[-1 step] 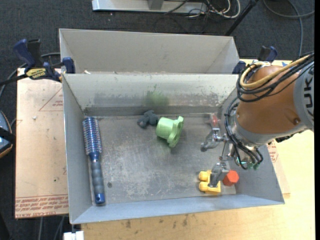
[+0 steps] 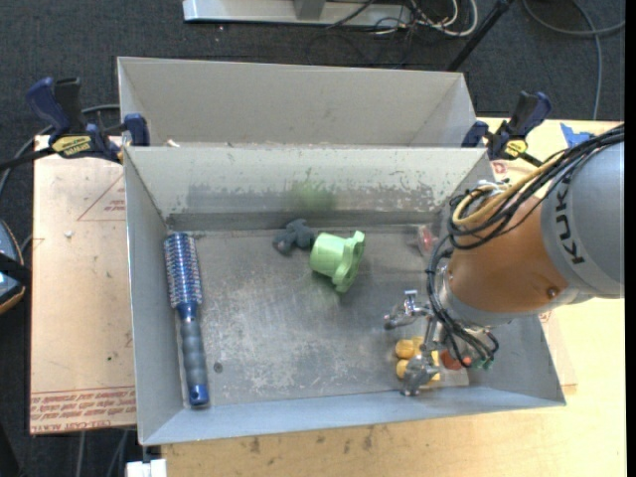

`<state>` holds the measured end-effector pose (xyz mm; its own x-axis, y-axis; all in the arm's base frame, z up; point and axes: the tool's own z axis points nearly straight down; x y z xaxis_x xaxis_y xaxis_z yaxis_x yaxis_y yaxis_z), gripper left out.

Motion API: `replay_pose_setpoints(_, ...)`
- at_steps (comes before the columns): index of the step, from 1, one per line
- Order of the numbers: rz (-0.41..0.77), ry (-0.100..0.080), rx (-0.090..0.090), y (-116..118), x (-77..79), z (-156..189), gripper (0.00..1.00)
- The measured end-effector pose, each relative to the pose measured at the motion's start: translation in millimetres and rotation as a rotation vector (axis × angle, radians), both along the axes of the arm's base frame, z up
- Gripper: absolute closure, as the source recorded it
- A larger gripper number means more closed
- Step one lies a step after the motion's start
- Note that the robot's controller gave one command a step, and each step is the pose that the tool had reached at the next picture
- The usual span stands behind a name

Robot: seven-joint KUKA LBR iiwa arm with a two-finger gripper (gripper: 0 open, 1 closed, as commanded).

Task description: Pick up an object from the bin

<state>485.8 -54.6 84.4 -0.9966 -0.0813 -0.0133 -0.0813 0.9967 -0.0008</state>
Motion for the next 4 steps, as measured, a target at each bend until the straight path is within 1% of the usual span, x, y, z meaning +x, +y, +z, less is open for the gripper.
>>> replay_pose_setpoints(1,0.468,0.009,-0.004,-20.8,2.1,15.6,0.0)
replay_pose_setpoints(2,0.837,0.01,-0.005,-17.6,-0.6,15.3,0.0)
replay_pose_setpoints(3,1.503,0.001,-0.011,-21.4,12.1,-11.2,0.0)
replay_pose_setpoints(4,1.751,0.009,-0.018,3.5,0.5,-11.5,0.0)
